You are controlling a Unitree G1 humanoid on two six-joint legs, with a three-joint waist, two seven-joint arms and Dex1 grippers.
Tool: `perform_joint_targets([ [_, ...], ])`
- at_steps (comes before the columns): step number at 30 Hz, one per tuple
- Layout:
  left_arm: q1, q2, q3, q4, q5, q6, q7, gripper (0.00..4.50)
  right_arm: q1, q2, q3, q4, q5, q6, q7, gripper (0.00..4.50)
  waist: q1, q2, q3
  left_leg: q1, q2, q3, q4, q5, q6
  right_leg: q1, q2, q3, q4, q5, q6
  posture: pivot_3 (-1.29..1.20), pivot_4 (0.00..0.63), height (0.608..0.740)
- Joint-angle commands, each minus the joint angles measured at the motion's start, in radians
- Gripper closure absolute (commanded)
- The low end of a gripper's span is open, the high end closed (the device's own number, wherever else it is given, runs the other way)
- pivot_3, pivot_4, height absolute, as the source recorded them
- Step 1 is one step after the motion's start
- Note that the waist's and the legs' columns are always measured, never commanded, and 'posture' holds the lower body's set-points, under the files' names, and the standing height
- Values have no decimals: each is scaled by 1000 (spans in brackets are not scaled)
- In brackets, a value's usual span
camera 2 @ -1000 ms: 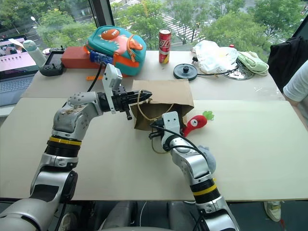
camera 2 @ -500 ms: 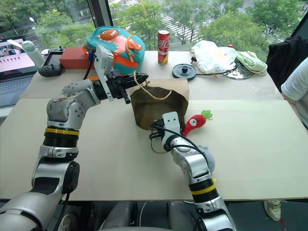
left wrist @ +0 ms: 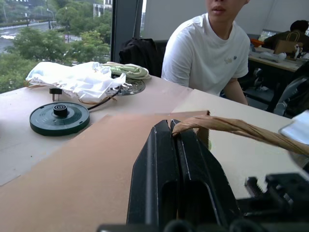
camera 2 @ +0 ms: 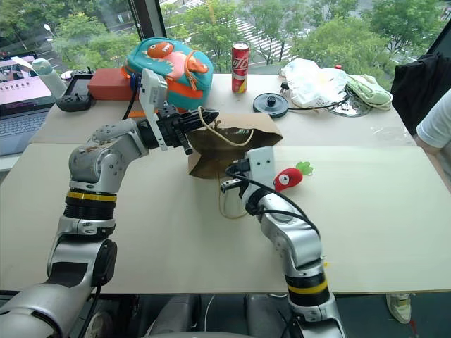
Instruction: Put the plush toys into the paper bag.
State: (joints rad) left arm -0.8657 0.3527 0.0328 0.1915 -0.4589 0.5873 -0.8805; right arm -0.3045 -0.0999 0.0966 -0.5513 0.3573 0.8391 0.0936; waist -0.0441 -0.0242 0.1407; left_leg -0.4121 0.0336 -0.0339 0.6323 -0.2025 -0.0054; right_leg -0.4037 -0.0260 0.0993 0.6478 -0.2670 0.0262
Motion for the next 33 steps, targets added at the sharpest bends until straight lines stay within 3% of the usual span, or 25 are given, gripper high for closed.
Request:
perform_joint_targets([
  [1,-10,1,12,-37,-15,-13,5,4500,29,-25,-47,-116,58,89,9,4458,0,0,0,0,0,0,0,0,0,0,0,0,0,0,0,0,150,739],
  [9,-5,1,9,-35,-19,-15,4,4500,43,-175,-289,-193,123,215,25,4458,1,0,0,0,0,0,1,0,0,0,0,0,0,0,0,0,150,739],
  [13,-2,3,4,-34,-16,-20,-3,4500,7,-241,-390,-121,76,259,-14,3564,0,0,0,0,0,1,0,0,0,0,0,0,0,0,0,0,150,739],
  [14,-2,3,3,-33,-16,-21,-3,4500,-1,-249,-394,-99,69,266,-18,3018,0,0,0,1,0,1,0,0,0,0,0,1,0,0,0,0,150,739],
  [19,-2,3,4,-32,-18,-20,-4,4500,-27,-260,-321,25,7,282,-50,1454,-2,0,0,2,0,1,0,0,0,0,0,1,0,0,0,0,150,739],
  [23,-4,4,4,-30,-18,-20,-3,4500,-63,-201,-262,142,-34,249,-80,82,-2,0,0,1,0,2,0,0,0,0,0,2,0,0,0,0,150,739],
  [31,-3,6,5,-33,-17,-21,2,4500,-91,-69,-243,262,-76,214,-130,29,0,0,0,1,0,2,-1,0,0,0,0,2,0,0,0,0,150,739],
  [33,-3,7,6,-35,-19,-20,4,4500,-80,-73,-237,265,-97,199,-132,536,1,0,0,1,-1,2,-1,0,0,0,0,2,0,0,0,0,150,739],
])
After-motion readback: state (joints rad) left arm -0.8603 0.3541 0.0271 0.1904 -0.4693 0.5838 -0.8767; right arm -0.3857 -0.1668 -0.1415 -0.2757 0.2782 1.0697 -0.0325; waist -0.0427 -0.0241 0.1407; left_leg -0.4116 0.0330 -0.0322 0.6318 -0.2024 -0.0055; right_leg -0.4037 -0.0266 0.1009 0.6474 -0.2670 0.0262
